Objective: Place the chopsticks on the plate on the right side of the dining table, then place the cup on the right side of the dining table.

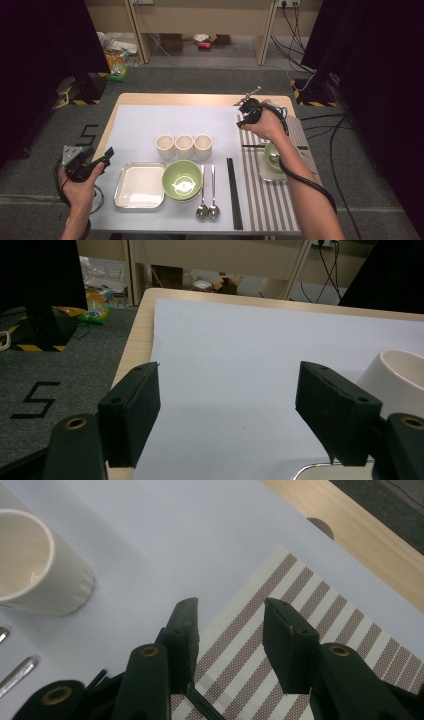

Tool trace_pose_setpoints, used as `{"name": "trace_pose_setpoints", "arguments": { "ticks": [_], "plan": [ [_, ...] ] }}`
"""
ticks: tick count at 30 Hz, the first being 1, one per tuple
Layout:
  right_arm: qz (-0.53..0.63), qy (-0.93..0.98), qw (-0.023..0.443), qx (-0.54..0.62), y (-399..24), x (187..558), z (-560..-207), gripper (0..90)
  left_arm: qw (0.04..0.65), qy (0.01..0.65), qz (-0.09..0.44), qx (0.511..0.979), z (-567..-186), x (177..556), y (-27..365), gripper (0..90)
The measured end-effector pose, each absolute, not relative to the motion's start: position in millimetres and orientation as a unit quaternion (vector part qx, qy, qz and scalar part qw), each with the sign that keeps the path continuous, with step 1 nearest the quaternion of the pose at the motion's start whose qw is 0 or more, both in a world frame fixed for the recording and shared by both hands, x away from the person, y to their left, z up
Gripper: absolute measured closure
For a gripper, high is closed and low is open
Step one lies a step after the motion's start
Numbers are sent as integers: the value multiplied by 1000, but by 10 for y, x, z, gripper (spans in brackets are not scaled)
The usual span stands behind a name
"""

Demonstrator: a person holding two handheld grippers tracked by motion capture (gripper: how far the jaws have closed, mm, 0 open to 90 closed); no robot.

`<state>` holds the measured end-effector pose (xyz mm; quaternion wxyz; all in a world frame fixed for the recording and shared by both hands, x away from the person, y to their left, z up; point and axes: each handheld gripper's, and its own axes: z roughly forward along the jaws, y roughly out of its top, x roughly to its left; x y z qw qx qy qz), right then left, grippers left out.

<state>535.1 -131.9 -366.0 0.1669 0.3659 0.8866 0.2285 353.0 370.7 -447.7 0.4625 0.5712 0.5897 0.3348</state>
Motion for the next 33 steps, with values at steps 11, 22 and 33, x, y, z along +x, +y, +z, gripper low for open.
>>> {"name": "trace_pose_setpoints", "arguments": {
  "ticks": [11, 22, 33],
  "plan": [
    [233, 884, 168, 369, -1285, 5350, -3637, 575, 462, 589, 333, 574, -4485, 3542, 3689, 251],
    [242, 884, 163, 364, -1180, 5341, -3643, 573, 460, 587, 334, 576, -4481, 3547, 3676, 251],
    [242, 887, 152, 363, -994, 5321, -3670, 568, 459, 586, 332, 579, -4503, 3549, 3659, 251]
  ]
}}
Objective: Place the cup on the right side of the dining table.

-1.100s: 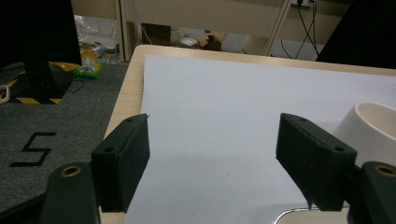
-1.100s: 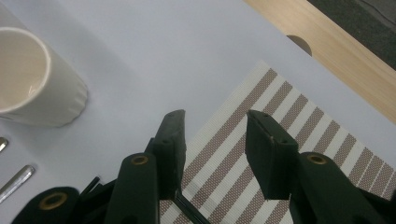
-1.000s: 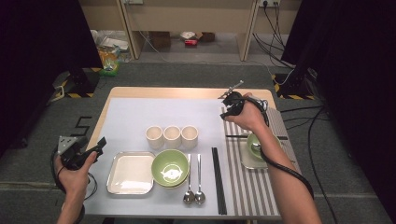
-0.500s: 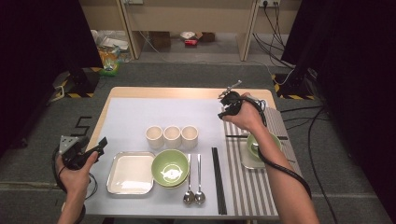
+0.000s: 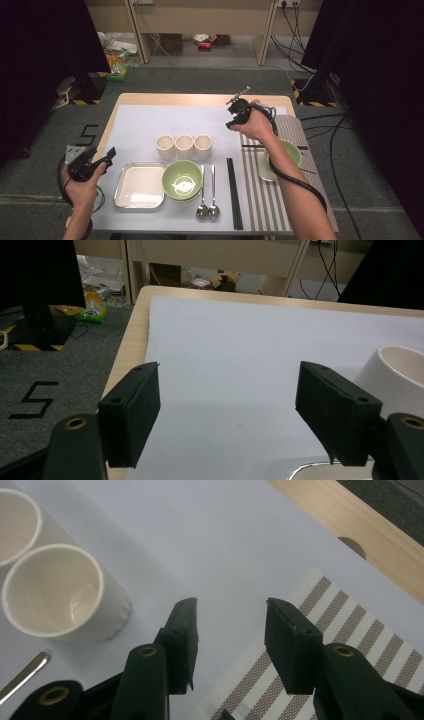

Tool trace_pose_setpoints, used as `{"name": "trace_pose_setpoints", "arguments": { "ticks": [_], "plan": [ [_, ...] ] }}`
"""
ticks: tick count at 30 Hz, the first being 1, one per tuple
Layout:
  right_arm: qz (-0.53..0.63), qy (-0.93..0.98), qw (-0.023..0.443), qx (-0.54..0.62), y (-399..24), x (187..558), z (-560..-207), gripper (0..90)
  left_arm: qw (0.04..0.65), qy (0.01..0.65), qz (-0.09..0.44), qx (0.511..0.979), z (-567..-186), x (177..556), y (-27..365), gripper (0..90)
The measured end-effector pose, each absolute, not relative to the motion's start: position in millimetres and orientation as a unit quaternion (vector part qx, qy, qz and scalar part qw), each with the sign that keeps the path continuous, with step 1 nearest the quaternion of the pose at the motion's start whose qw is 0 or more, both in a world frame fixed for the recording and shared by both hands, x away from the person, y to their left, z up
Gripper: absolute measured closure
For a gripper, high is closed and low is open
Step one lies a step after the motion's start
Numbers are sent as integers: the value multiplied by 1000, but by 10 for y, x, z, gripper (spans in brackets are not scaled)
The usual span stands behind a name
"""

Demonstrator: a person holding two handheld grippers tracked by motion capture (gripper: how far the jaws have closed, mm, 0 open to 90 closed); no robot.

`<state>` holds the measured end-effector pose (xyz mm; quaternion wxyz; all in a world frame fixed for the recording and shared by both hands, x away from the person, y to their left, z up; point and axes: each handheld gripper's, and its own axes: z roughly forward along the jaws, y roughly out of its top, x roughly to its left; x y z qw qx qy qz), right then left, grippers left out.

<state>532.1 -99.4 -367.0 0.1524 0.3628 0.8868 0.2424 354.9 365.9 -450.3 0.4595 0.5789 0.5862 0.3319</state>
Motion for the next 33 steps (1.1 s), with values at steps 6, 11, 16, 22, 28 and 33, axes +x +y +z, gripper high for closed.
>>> {"name": "trace_pose_setpoints", "arguments": {
  "ticks": [6, 11, 16, 22, 28, 33],
  "plan": [
    [242, 887, 143, 367, -883, 5288, -3719, 567, 461, 586, 331, 578, -4499, 3535, 3674, 251],
    [245, 886, 140, 367, -808, 5279, -3739, 566, 462, 585, 331, 579, -4495, 3543, 3662, 251],
    [248, 888, 133, 365, -725, 5262, -3765, 565, 462, 584, 331, 580, -4495, 3535, 3661, 251],
    [250, 891, 127, 358, -597, 5216, -3798, 563, 463, 583, 331, 580, -4486, 3528, 3662, 251],
    [250, 894, 121, 353, -511, 5182, -3835, 563, 464, 583, 331, 579, -4484, 3521, 3662, 251],
    [249, 896, 116, 349, -466, 5166, -3875, 564, 464, 583, 332, 579, -4475, 3516, 3673, 251]
  ]
}}
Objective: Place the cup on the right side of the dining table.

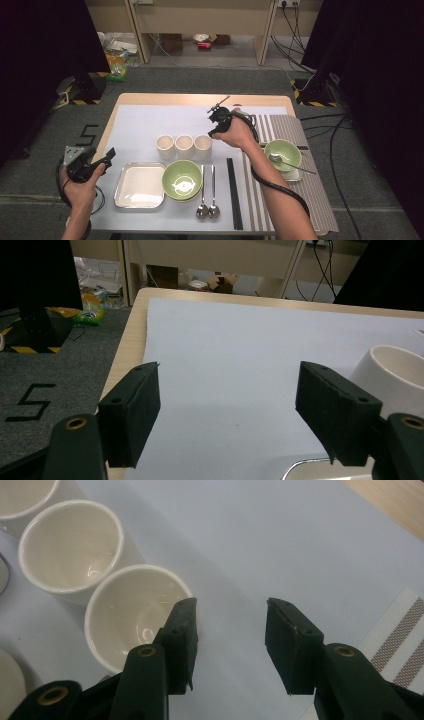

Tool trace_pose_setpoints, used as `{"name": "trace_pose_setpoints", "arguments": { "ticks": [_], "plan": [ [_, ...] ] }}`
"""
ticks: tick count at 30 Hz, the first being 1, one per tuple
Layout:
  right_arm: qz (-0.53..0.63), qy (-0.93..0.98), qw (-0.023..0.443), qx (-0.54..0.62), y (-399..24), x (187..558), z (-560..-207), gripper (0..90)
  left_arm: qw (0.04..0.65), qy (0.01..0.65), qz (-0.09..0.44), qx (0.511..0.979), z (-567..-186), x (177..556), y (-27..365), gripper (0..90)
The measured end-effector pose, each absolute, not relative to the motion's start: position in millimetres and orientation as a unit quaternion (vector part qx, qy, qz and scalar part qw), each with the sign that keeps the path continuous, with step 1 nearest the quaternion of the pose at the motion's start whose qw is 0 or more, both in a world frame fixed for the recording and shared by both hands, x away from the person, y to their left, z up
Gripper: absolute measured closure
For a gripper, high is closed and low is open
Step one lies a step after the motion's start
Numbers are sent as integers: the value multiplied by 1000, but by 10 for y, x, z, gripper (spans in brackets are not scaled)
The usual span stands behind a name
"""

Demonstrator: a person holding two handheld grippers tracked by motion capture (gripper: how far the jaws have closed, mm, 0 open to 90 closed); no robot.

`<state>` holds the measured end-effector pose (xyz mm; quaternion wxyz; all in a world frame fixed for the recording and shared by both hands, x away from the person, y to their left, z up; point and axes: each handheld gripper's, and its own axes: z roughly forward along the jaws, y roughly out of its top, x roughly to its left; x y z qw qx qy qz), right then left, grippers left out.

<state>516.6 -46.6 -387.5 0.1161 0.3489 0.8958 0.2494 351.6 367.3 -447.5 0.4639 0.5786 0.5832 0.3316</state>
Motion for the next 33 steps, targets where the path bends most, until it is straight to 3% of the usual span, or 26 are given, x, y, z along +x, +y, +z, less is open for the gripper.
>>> {"name": "trace_pose_setpoints", "arguments": {
  "ticks": [7, 24, 33],
  "plan": [
    [244, 901, 104, 343, -356, 5140, -3960, 582, 465, 583, 332, 577, -4468, 3508, 3685, 251],
    [197, 900, 92, 377, -181, 5145, -4148, 799, 466, 584, 332, 576, -4469, 3504, 3695, 251],
    [193, 898, 101, 382, -161, 5127, -4143, 815, 467, 584, 332, 575, -4467, 3503, 3699, 251]
  ]
}}
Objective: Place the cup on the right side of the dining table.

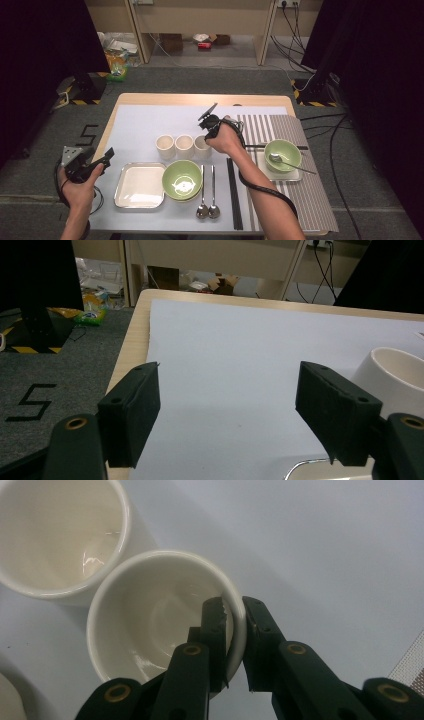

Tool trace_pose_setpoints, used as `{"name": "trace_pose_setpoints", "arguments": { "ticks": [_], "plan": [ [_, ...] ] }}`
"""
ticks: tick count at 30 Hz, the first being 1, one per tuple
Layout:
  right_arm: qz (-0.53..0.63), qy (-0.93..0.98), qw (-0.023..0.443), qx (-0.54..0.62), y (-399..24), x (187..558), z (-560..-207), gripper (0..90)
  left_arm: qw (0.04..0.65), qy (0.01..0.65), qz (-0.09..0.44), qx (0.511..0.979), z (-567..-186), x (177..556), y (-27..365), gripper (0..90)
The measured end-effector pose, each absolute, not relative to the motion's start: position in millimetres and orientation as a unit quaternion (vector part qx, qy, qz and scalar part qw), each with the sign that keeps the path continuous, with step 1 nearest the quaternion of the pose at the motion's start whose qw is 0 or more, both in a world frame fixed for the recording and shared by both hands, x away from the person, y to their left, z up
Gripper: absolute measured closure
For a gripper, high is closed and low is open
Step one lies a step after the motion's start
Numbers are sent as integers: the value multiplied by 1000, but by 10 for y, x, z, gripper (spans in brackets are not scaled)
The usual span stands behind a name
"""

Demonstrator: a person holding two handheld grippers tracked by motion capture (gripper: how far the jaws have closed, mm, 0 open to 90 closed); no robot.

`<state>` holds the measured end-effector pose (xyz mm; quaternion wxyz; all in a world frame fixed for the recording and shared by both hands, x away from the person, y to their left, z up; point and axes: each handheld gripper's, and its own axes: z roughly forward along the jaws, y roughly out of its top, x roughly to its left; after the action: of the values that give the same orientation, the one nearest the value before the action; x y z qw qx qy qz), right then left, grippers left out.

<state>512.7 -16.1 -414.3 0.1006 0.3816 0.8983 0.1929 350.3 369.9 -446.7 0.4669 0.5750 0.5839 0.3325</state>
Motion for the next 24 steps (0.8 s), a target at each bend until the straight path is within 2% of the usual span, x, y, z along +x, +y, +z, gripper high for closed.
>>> {"name": "trace_pose_setpoints", "arguments": {
  "ticks": [17, 24],
  "plan": [
    [206, 891, 111, 390, -299, 5107, -4101, 827, 467, 584, 334, 573, -4454, 3497, 3716, 251],
    [215, 878, 129, 409, -580, 5187, -3931, 829, 467, 586, 334, 572, -4457, 3496, 3724, 251]
  ]
}}
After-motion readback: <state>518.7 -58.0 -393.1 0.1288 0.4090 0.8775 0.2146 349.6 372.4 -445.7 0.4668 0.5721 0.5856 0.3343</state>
